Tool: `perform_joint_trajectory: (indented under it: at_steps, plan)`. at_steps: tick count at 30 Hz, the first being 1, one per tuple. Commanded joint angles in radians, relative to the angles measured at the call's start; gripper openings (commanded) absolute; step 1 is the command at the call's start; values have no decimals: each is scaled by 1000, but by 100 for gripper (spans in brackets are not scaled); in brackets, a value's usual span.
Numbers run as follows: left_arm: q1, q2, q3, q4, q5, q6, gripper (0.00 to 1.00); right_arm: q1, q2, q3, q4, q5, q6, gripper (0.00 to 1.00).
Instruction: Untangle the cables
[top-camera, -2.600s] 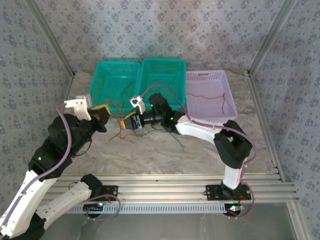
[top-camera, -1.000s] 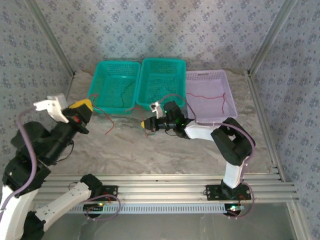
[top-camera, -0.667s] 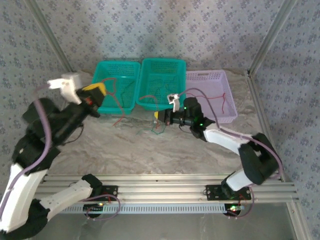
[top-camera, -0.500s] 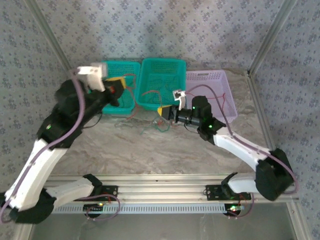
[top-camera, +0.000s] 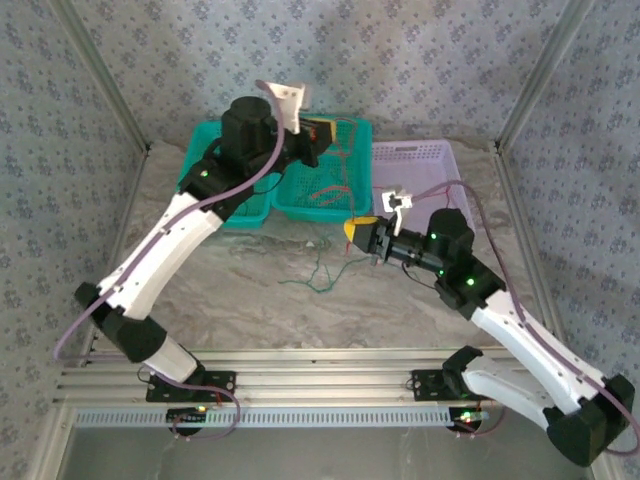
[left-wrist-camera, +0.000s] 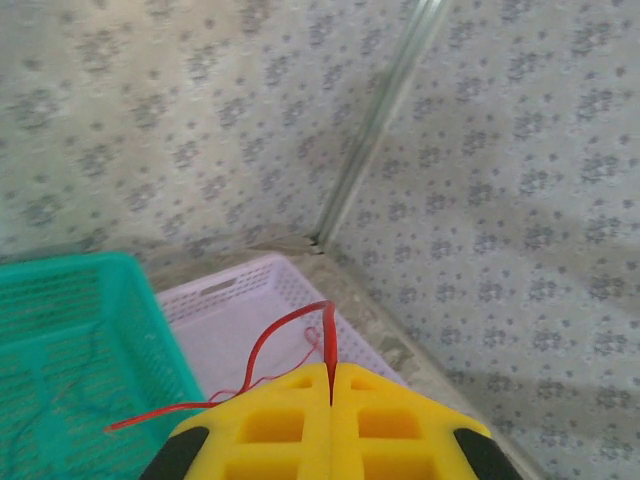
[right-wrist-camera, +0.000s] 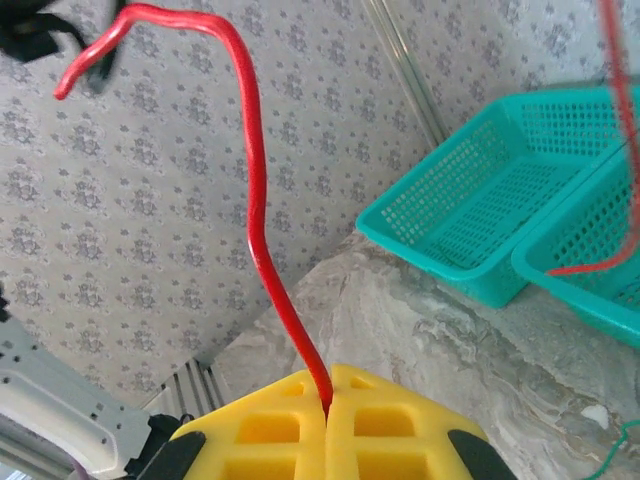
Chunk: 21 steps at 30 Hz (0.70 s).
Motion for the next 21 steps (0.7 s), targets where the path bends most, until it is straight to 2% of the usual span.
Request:
perform_joint_trajectory:
  at_steps: [1,7,15,17,21]
  plan:
    - [-27,86,122,74,86,15,0,-9,-101,11,-93,45,-50,0]
    - [-58,324,366,5,145,-2,0,-22,-197,53,-193,80,-81,0]
    - [-101,718,845,-215,161,-6,0,-28,-332,115,-323,217,-109,0]
    - [-102,786,916,-233,155,-17,0,-28,-360,128,-351,248,-117,0]
    - [-102,856,926,-214,112,-20,0,-29,-403,165,-416,299,-140,0]
